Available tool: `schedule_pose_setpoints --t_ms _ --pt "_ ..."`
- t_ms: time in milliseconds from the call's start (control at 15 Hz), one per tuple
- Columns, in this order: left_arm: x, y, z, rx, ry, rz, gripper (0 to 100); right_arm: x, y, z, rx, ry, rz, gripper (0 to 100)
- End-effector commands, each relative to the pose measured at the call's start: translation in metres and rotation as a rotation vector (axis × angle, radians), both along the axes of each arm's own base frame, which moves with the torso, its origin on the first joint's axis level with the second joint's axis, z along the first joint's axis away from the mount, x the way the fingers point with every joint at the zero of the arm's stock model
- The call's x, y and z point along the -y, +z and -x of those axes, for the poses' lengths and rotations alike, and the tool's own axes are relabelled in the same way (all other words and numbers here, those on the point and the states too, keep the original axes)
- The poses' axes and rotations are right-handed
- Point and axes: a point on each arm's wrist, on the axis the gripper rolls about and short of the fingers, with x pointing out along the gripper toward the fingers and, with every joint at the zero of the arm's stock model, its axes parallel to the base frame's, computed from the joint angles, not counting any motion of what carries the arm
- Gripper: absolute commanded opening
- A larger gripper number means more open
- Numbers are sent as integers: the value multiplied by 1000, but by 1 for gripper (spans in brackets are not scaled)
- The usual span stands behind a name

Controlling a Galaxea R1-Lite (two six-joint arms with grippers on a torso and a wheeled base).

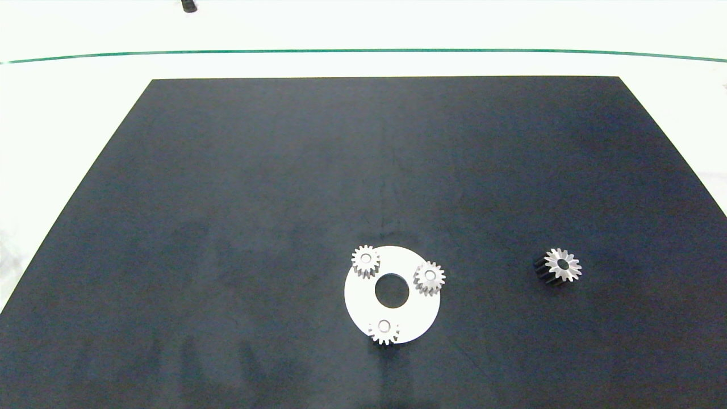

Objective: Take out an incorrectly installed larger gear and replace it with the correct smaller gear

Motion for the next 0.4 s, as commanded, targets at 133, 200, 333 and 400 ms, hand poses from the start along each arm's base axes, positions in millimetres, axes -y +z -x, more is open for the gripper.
schedule_pose_setpoints --t_ms 133,200,333,400 --pt "1 -8 68 222 103 23 100 -7 -26 54 174 24 40 100" --pt "2 -10 76 252 115 24 100 -6 -32 64 214 65 47 100" --pt "4 -16 95 327 131 39 100 5 -46 78 257 151 47 100" --pt "4 -19 103 351 130 42 100 12 -54 84 274 187 49 100"
